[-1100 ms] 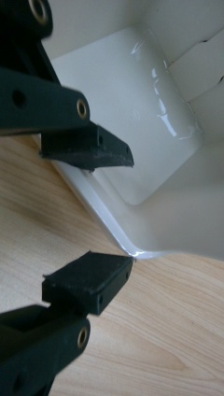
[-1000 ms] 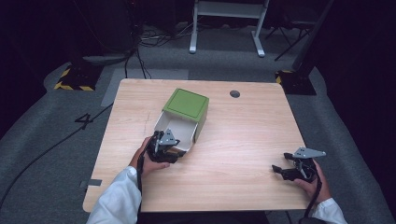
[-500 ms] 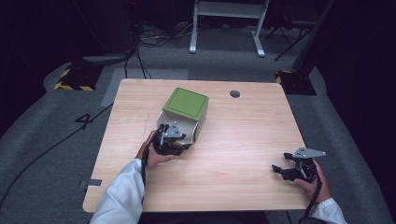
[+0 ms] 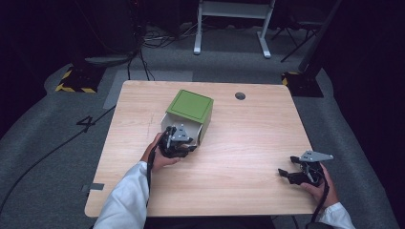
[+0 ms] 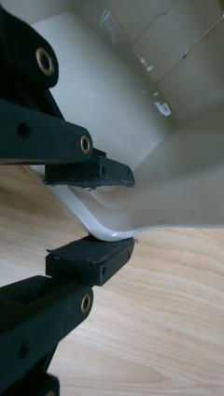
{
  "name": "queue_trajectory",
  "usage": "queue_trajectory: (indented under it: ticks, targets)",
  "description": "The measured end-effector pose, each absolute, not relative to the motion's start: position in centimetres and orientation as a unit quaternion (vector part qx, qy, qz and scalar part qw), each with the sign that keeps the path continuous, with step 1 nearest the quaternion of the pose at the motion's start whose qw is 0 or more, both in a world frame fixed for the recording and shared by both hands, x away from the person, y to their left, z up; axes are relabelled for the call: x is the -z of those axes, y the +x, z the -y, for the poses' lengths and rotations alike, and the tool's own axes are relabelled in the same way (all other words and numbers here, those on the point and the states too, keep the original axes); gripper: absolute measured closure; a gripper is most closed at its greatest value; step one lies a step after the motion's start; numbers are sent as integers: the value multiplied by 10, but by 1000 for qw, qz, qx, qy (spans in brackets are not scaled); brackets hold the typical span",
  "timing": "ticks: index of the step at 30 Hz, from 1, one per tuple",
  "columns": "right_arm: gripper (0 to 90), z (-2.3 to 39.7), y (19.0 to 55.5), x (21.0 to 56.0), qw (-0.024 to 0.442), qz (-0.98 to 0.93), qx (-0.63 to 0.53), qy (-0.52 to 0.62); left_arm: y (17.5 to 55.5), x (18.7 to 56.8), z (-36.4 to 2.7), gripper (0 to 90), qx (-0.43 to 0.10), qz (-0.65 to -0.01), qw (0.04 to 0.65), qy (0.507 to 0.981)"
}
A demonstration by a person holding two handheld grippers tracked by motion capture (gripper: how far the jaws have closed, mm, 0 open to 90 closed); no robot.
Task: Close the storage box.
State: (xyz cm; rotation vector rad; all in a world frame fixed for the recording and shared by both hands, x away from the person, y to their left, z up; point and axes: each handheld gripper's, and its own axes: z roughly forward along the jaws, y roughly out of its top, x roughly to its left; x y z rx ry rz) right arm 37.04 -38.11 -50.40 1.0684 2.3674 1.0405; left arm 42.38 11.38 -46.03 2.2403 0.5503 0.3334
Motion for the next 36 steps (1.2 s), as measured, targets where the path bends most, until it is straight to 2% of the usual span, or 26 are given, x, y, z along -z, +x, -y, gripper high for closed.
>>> queue_trajectory:
  ticks: [6,19,24,36]
  targets:
    - [169,381,370,504,171,-834,-366,376,430,459,-106,693,-139,-206,389,887]
    - [169,381,370,504,171,-834,-366,376,446,462,-102,700,-136,-222,409,875]
    - [169,381,370,504,171,-834,-366,376,442,458,-107,682,-138,-221,400,879]
    - [169,381,370,504,171,-834,-366,376,426,443,-128,570,-155,-229,392,878]
